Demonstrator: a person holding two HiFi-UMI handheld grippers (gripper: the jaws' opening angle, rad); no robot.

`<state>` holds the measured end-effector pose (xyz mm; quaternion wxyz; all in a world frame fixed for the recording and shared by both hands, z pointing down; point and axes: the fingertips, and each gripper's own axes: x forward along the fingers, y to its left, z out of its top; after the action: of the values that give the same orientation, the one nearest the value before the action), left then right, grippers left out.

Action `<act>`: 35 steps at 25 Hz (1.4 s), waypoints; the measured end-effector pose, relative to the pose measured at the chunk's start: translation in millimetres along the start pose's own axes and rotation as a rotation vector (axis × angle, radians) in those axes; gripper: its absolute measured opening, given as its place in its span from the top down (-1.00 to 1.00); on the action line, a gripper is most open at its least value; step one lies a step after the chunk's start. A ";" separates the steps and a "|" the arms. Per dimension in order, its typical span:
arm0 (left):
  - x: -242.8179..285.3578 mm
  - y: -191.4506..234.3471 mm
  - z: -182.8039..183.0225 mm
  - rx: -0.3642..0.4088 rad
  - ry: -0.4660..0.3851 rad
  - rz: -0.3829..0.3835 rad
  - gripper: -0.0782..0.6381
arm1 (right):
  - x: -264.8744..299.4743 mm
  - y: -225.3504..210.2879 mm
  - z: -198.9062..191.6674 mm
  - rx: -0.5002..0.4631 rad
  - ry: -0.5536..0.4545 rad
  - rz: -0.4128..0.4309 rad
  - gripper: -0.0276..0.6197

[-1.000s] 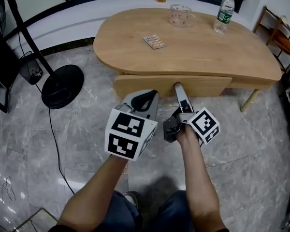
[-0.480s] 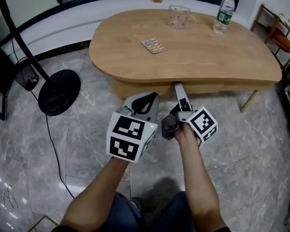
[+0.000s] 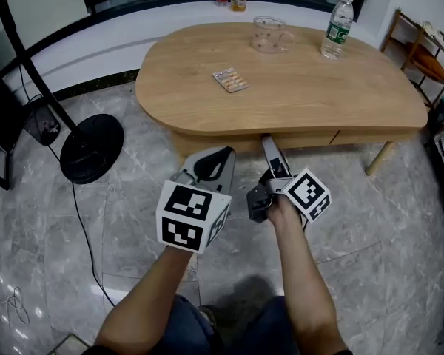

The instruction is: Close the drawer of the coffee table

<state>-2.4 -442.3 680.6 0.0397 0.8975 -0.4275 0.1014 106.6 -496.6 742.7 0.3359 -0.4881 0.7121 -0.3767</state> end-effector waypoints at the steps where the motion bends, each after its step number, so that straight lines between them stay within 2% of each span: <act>1: -3.8 0.6 2.7 -0.009 -0.007 0.014 0.77 | -4.2 1.6 -0.2 -0.026 0.019 -0.002 -0.26; 4: -12.1 -3.1 17.9 -0.010 -0.020 0.042 0.77 | -19.8 14.4 8.1 -0.118 0.056 -0.007 -0.15; 7: -21.2 -13.7 38.8 0.067 0.015 0.034 0.77 | -37.5 37.0 19.5 -0.218 0.121 -0.030 -0.07; 12: -49.2 -18.6 92.3 0.030 0.095 0.039 0.77 | -59.6 106.4 42.7 -0.396 0.249 -0.072 0.07; 16: -77.5 -20.0 160.1 0.015 0.132 0.028 0.77 | -61.7 183.3 65.0 -0.494 0.336 -0.085 0.15; 19: -99.0 -13.5 216.9 0.012 0.145 0.031 0.77 | -59.0 250.1 86.3 -0.607 0.398 -0.088 0.19; 24: -136.1 -0.9 316.8 -0.006 0.146 0.019 0.77 | -46.6 359.2 129.7 -0.709 0.433 -0.103 0.40; 26: -152.4 2.4 352.7 0.001 0.150 0.009 0.77 | -43.1 398.6 142.2 -0.739 0.446 -0.114 0.42; 31: -196.4 12.2 424.4 -0.018 0.142 -0.002 0.77 | -47.9 490.0 158.9 -0.864 0.493 -0.130 0.58; 35: -230.5 23.1 477.4 0.026 0.111 -0.005 0.77 | -53.0 554.3 168.4 -0.928 0.483 -0.121 0.81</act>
<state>-91.1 -357.3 164.4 0.0517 0.8919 -0.4212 0.1564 19.9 -348.5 186.8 -0.1116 -0.5249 0.8318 -0.1419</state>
